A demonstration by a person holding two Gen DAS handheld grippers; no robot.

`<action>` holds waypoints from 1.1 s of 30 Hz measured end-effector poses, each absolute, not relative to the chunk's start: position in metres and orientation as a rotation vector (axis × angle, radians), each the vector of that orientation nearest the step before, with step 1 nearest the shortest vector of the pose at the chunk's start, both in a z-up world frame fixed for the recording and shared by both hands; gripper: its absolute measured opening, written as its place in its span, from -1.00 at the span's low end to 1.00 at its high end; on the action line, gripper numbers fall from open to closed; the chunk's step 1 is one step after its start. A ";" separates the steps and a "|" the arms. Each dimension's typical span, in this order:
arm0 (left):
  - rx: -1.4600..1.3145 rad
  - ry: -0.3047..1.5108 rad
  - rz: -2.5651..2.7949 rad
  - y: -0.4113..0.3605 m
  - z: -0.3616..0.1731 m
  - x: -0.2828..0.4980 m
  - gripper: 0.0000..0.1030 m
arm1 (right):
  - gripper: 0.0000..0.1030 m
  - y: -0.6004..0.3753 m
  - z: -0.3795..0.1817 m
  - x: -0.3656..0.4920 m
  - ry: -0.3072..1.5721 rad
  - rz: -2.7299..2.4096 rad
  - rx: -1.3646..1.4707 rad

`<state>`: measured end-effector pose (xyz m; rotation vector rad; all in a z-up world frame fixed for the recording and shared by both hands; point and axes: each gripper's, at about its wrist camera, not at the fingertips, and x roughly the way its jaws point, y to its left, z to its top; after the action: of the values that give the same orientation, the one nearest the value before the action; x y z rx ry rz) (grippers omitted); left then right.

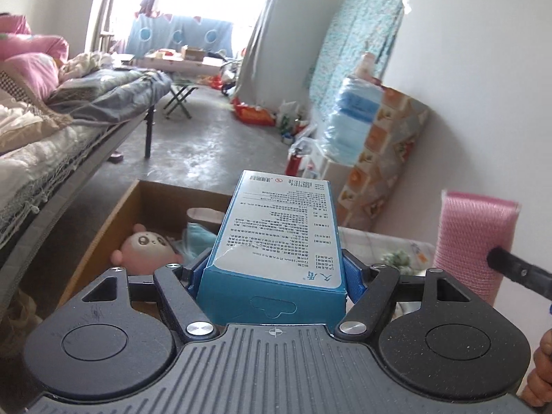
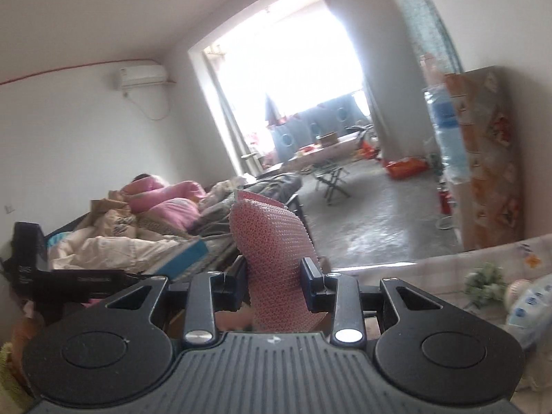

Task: Organize soft objects
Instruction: 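Drop the pink sponge into the cardboard box with the right gripper while the left carries the blue box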

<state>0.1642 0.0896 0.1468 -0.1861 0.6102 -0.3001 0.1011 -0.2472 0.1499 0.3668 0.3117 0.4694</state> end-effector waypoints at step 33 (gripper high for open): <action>-0.218 1.070 -0.161 0.118 0.012 0.338 0.42 | -0.17 -0.050 0.045 0.392 1.017 0.262 0.077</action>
<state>0.3378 0.1175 0.0120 -0.2177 1.0702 -0.1605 0.3924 -0.0500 0.0447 0.0773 1.0171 0.2621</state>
